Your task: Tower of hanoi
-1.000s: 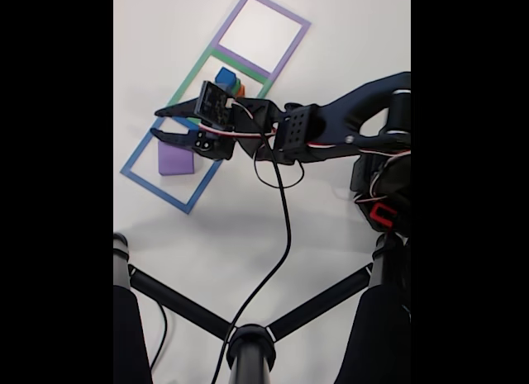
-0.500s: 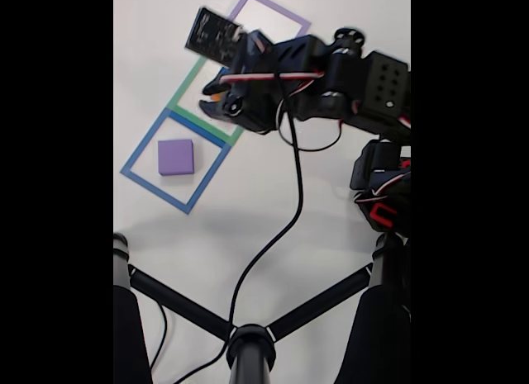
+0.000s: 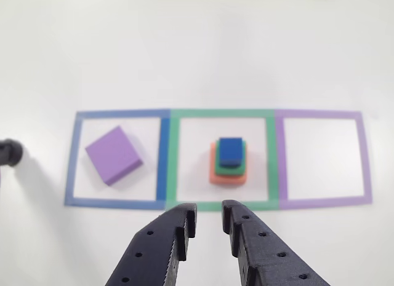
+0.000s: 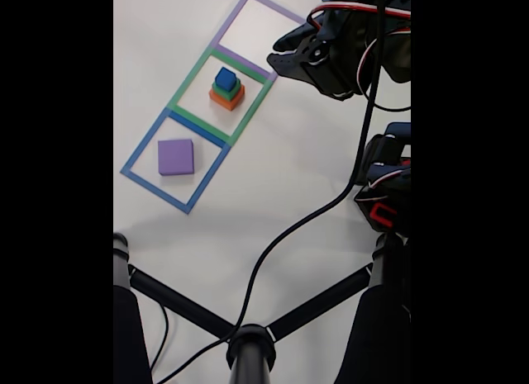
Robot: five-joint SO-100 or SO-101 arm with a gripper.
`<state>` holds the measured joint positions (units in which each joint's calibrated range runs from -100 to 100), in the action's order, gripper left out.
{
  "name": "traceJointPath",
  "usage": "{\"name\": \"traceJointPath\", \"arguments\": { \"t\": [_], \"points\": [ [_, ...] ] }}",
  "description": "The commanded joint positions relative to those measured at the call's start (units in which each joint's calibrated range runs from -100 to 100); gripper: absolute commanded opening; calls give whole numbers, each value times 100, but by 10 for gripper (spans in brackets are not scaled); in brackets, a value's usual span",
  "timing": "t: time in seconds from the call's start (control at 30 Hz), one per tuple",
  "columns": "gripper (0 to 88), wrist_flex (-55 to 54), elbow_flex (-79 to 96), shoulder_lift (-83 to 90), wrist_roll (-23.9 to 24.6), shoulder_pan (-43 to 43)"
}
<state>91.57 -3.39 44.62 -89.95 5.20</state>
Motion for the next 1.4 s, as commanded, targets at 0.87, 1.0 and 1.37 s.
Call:
{"name": "traceJointPath", "arguments": {
  "t": [0.87,1.0,1.37],
  "points": [
    [259,-7259,7713,1676,-1005,-874],
    [285,-8425,8240,1283,-1005,-890],
    [295,-10982,9131,-143,-1005,-913]
  ]
}}
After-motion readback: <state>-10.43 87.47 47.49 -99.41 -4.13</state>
